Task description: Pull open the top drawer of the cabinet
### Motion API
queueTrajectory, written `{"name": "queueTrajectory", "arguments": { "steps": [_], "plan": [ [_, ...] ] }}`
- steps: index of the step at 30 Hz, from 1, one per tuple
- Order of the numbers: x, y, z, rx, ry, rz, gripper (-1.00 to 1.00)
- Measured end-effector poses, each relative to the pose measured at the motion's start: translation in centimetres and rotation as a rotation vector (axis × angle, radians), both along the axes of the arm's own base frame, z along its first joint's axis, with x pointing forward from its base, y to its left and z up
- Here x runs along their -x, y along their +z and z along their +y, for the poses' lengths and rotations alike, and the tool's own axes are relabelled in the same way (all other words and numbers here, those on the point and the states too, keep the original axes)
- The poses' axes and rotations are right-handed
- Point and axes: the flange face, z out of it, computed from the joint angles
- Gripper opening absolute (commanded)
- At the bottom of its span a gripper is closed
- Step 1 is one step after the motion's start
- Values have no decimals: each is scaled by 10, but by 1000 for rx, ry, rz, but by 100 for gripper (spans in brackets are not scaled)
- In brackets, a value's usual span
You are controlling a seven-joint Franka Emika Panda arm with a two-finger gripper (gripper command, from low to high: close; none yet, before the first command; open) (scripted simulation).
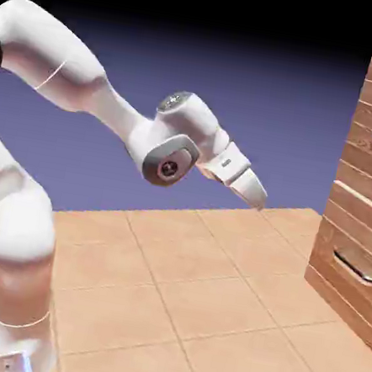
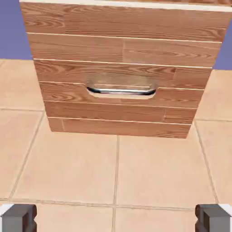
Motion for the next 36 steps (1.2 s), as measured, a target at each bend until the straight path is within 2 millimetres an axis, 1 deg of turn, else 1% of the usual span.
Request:
{"name": "queueTrajectory", "arguments": {
  "steps": [4, 8, 12, 16, 21, 24, 27, 30, 32, 36],
  "plan": [
    [5, 54, 30, 120, 179, -105, 0],
    [18, 106, 52, 242, 329, -218, 0],
    [35, 154, 63, 362, 447, -336, 0],
    [52, 197, 64, 477, 533, -456, 0],
    [70, 243, 50, 610, 595, -598, 0],
    [75, 265, 34, 683, 610, -676, 0],
    [75, 282, 15, 751, 610, -744, 0],
    [70, 294, -7, 812, 598, -801, 0],
    [62, 299, -22, 850, 585, -831, 0],
    [38, 301, -51, 920, 550, -873, 0]
  ]
}}
